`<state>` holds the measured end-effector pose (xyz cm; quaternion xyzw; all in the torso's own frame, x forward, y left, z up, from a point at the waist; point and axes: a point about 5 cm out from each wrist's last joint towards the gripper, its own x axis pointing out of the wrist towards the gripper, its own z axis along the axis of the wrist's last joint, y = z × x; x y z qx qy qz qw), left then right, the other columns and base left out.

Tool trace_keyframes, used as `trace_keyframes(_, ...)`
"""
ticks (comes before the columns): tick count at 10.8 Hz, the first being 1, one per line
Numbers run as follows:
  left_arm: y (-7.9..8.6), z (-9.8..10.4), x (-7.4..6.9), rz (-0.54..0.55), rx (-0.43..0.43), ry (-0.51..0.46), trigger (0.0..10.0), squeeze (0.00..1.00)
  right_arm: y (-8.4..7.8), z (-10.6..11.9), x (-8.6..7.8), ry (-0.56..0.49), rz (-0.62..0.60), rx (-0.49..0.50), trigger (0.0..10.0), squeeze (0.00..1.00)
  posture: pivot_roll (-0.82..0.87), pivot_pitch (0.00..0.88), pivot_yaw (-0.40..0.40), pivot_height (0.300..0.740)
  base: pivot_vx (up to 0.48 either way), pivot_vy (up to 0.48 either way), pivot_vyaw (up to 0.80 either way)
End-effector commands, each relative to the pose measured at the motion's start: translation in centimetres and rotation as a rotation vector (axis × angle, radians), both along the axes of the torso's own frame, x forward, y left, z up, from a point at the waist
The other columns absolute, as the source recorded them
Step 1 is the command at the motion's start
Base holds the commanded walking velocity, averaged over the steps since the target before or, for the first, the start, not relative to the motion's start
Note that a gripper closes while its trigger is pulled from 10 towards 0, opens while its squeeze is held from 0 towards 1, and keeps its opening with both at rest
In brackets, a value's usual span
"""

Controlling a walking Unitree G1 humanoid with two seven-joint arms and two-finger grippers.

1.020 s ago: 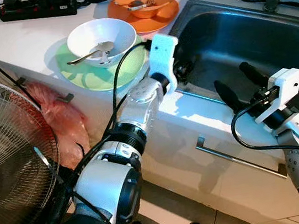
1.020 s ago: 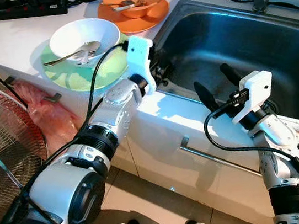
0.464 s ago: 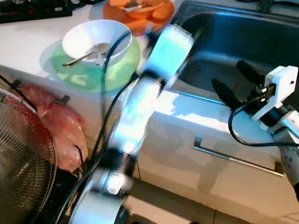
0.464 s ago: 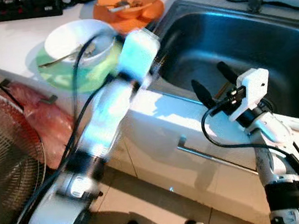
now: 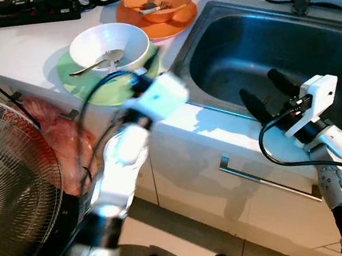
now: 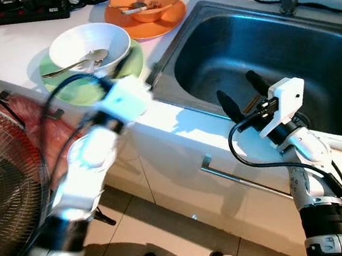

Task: Kitchen organization

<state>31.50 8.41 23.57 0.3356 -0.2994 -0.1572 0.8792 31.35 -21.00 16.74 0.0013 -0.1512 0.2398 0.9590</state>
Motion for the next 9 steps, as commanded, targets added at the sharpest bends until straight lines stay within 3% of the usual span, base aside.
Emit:
trace_keyframes(1,0.1,0.3,-0.8,0.021,0.039,-0.039,10.0,1.00,0.4,-2.2,-0.1,0.089,0.018,0.012,10.0,0.00,0.12,0.157,-0.018,0.740,0.000,0.000,0.00)
trace_keyframes(2,0.3,0.4,-1.3,0.043,0.048,-0.045,10.0,0.21,0.4,-2.2,-0.1,0.090,0.020,0.012,10.0,0.00,0.12,0.157,-0.020,0.740,0.000,0.000,0.00)
trace_keyframes(3,0.7,0.5,-1.8,0.073,0.076,-0.054,10.0,0.00,0.4,-2.1,0.0,0.089,0.023,0.012,10.0,0.00,0.13,0.158,-0.026,0.740,0.000,0.000,0.00)
trace_keyframes(5,1.9,0.3,-2.6,0.140,0.132,-0.045,10.0,0.00,0.7,-2.2,0.2,0.092,0.037,0.010,10.0,0.00,0.14,0.165,-0.032,0.740,0.000,0.000,0.00)
trace_keyframes(7,3.7,-0.6,-2.3,0.234,0.183,0.002,10.0,0.00,0.9,-2.3,0.2,0.095,0.047,0.010,10.0,0.00,0.14,0.172,-0.036,0.740,0.000,0.000,0.00)
trace_keyframes(9,4.2,-1.0,-2.1,0.269,0.180,0.020,10.0,0.00,0.9,-2.3,0.2,0.093,0.049,0.008,10.0,0.00,0.13,0.175,-0.037,0.740,0.000,0.000,0.00)
